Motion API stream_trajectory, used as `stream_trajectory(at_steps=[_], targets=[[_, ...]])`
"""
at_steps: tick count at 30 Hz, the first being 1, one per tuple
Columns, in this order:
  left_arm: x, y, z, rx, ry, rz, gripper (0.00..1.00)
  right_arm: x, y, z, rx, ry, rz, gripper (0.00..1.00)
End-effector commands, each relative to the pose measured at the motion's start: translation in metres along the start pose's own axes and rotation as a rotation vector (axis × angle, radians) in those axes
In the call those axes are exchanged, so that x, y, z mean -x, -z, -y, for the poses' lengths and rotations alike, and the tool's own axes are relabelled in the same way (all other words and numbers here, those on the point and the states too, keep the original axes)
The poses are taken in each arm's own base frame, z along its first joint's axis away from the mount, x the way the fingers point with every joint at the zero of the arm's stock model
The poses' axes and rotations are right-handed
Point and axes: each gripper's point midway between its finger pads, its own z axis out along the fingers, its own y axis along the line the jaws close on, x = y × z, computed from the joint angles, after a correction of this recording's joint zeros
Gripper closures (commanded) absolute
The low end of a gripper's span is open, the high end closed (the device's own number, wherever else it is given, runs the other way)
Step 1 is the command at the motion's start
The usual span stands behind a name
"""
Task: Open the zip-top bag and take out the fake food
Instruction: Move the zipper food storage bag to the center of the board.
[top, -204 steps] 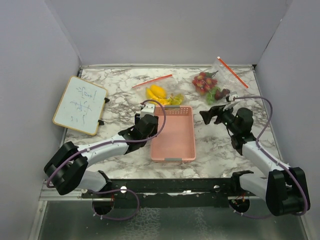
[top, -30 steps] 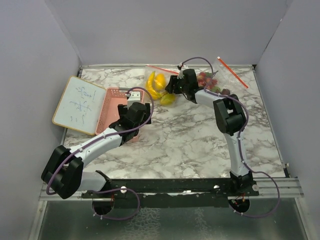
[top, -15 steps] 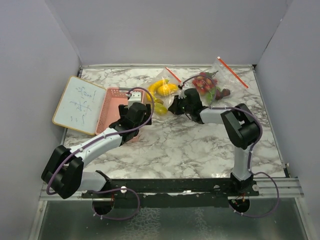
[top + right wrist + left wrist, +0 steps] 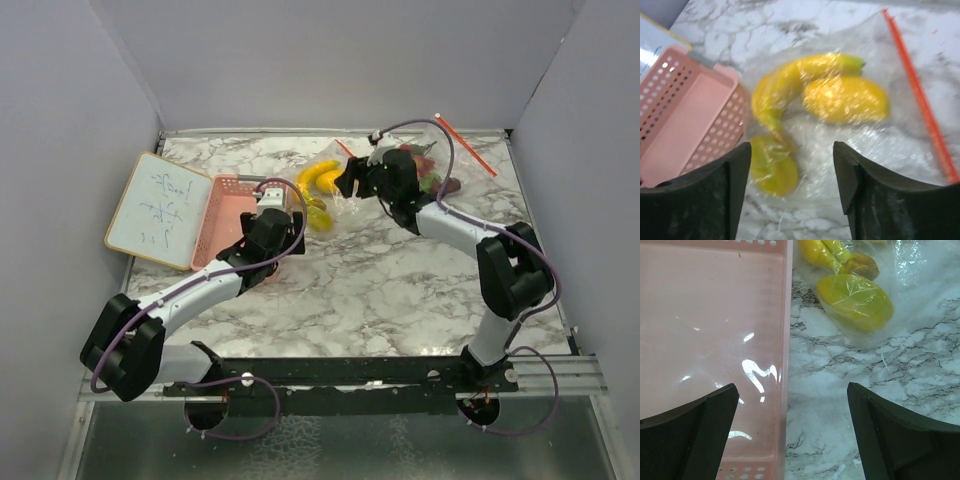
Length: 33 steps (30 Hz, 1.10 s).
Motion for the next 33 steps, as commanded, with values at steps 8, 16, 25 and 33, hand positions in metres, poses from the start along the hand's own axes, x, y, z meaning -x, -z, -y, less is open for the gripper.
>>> stream_trajectory(at_steps=[8,16,25,33], targets=[[0.005,0.018,0.005,-0.08,0.025,0.028,0.04,-0.009,-0.037,0.113,-0.205,-0.026,-0.116,0.25],[0.004,0.021,0.006,-0.1,0.004,0.032,0.04,-0.039,-0.053,0.137,-0.257,0.014,-0.193,0.17],[-0.001,0.021,0.006,-0.11,0.028,0.034,0.04,-0.057,-0.058,0.162,-0.351,0.08,-0.251,0.16],[-0.006,0.019,0.006,-0.108,0.016,0.015,0.04,-0.03,-0.05,0.161,-0.345,0.108,-0.188,0.13]])
